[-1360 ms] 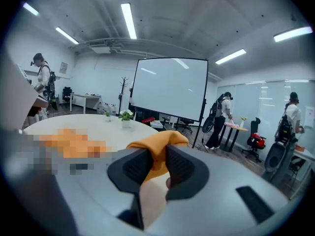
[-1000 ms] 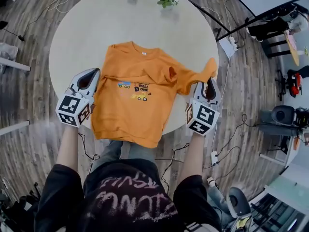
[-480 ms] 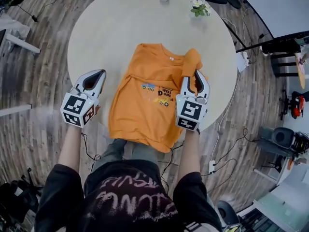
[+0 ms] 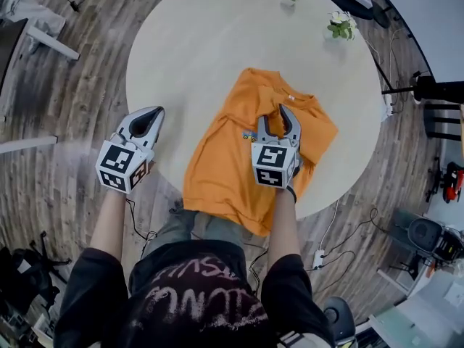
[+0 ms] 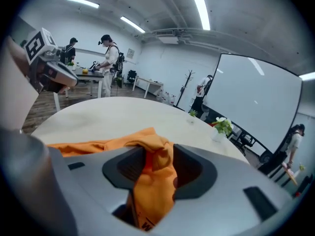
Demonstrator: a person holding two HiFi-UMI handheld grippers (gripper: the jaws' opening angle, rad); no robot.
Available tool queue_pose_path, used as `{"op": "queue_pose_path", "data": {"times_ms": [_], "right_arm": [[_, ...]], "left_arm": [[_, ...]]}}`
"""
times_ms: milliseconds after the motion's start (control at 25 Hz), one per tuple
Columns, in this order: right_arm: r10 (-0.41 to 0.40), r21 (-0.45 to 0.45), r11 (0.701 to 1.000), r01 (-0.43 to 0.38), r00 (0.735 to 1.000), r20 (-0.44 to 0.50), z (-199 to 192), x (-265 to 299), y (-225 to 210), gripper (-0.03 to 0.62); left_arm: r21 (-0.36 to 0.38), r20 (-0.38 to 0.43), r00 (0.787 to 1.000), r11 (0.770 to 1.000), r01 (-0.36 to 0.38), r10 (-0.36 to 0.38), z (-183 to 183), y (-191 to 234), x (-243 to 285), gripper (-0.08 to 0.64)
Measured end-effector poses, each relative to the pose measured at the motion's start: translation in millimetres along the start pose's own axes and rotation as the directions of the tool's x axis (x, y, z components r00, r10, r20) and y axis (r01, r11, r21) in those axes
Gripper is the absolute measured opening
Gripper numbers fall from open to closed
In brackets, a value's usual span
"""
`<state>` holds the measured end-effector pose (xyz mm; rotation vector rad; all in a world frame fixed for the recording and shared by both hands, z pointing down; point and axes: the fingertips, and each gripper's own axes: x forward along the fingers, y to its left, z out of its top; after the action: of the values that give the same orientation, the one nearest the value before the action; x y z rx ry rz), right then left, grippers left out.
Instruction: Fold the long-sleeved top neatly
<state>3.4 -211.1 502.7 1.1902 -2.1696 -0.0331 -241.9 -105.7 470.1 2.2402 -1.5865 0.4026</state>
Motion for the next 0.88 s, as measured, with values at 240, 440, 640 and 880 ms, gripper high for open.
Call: {"op": "queue_pose_path", "data": {"times_ms": [240,440,640,880], "right_arm": [[0.028,-0.040,0.999,-0.031,0.998,-0.064,-11,19,27,0.187],[0.050,-0.159,0.985,-0.067,0.993,-0.110,-19,30,49,0.196],[0.059,-0.100,0.992,-0.071,0.992,-0.114,-24,23,50,0.212],[0.026,-0.013,1.000,-0.028,0.988,-0.152,-45,3,42,0.238]], "left_arm": [[-0.001,-0.010,1.000,1.000,0.000,0.000,-7,6,-3,0.012],[-0.001,-0.027,1.000,1.000,0.012,-0.012,-17,4,-2,0.012],[-0.004,-0.025,0.999,1.000,0.027,-0.027,-18,3,3,0.012],[0.009,-0.034,0.997,0.997,0.074,-0.074,-20,-11,12,0.012]]}}
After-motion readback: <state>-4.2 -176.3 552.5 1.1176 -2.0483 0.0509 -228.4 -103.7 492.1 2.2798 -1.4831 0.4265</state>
